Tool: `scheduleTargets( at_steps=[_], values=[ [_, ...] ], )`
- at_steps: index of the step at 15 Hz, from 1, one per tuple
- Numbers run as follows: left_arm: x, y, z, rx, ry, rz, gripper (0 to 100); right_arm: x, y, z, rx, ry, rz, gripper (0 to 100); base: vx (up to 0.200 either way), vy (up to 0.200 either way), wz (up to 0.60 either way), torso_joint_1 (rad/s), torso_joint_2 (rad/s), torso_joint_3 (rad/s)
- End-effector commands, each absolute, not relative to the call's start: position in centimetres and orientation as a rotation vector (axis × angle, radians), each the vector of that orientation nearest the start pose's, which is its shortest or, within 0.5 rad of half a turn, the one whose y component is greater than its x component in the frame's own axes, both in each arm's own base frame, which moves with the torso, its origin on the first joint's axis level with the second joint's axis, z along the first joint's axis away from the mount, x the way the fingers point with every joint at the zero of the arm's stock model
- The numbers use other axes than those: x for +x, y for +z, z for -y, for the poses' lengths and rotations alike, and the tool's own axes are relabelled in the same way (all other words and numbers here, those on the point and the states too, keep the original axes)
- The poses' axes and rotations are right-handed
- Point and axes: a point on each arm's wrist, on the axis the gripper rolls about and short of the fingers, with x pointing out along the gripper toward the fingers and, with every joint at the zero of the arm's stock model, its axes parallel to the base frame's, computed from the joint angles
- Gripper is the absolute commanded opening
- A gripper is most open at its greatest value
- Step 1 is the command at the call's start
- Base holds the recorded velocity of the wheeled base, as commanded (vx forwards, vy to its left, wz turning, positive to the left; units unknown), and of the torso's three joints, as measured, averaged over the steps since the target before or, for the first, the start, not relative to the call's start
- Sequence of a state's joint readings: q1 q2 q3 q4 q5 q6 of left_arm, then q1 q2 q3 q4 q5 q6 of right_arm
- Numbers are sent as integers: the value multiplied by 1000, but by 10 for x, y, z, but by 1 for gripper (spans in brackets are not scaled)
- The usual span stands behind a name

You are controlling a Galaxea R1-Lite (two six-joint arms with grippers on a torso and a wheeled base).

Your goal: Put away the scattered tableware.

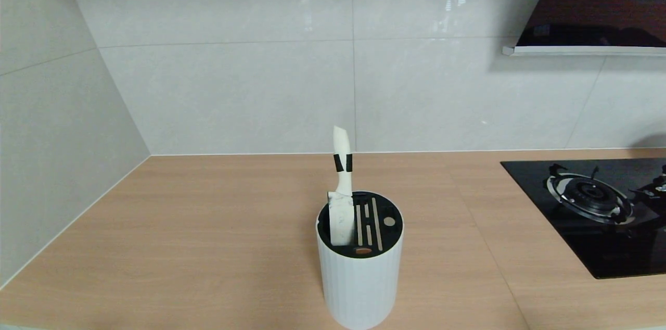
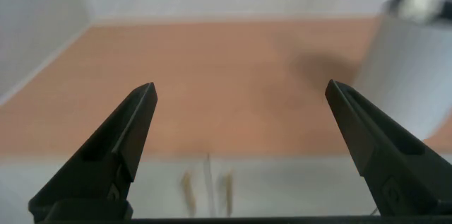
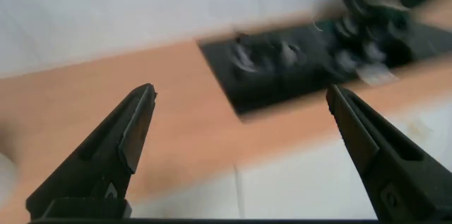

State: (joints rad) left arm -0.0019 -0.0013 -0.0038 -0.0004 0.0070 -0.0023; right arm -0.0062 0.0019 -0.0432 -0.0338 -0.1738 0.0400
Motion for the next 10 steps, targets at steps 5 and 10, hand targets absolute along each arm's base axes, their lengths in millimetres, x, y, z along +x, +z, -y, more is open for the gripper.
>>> scheduleTargets(
  at_steps=[5,10],
  values=[
    [-23,76,0,-3,6,5,100,-23,75,1,29,-37,-6,100,0,0,0,0,0,0],
    [-23,76,0,-3,6,5,100,-23,75,1,29,-37,-4,100,0,0,0,0,0,0]
  ],
)
